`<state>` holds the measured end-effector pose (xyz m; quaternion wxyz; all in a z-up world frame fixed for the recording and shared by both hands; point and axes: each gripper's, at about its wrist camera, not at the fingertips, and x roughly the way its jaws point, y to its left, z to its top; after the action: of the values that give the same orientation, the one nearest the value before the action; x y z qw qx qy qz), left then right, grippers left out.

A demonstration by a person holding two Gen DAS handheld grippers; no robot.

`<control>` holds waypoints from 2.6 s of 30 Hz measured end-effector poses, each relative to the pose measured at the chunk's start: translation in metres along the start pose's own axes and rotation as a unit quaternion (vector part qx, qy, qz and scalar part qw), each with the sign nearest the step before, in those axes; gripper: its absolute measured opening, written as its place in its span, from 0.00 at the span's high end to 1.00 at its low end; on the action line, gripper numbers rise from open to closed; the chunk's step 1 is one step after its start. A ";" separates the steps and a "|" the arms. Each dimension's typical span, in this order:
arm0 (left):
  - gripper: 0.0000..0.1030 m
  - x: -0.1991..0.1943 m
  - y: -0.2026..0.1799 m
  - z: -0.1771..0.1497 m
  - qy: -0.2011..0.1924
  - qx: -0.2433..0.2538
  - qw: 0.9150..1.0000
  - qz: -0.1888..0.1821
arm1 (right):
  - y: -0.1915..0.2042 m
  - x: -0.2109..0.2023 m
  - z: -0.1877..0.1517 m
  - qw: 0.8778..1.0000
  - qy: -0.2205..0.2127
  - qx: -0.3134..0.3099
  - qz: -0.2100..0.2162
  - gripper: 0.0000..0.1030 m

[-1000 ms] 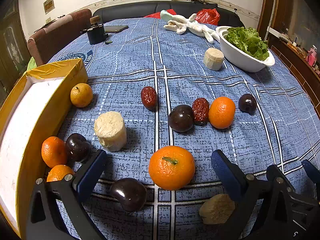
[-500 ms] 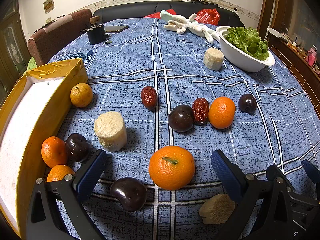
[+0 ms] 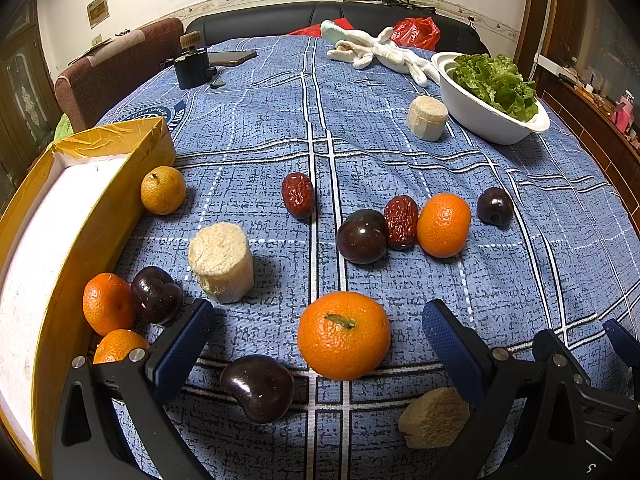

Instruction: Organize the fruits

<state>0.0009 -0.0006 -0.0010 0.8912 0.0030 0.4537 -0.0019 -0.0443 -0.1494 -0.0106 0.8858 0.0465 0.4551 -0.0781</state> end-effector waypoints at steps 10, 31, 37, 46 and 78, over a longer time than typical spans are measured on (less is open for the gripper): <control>0.00 0.000 0.000 0.000 0.000 0.000 1.000 0.000 | 0.000 0.000 0.000 1.000 0.000 0.000 0.000 0.00; 0.00 -0.002 0.001 0.000 0.033 0.019 0.999 -0.013 | -0.001 -0.003 -0.001 1.000 0.029 0.002 0.006 0.00; 0.00 -0.008 0.002 -0.006 0.033 0.025 0.999 -0.016 | -0.001 -0.004 -0.004 1.000 0.030 0.003 0.004 0.00; 0.04 -0.048 0.014 -0.027 -0.005 0.022 0.998 -0.062 | 0.000 -0.007 -0.008 0.999 0.032 -0.001 0.001 0.00; 0.00 -0.337 0.175 -0.005 -0.226 0.001 0.970 -0.084 | 0.048 -0.297 0.047 0.948 -0.271 -0.143 0.089 0.00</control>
<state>-0.2000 0.1744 0.2688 0.9673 -0.0349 0.2388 -0.0776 -0.1688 -0.0808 0.2592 0.9764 -0.0638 0.1982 0.0570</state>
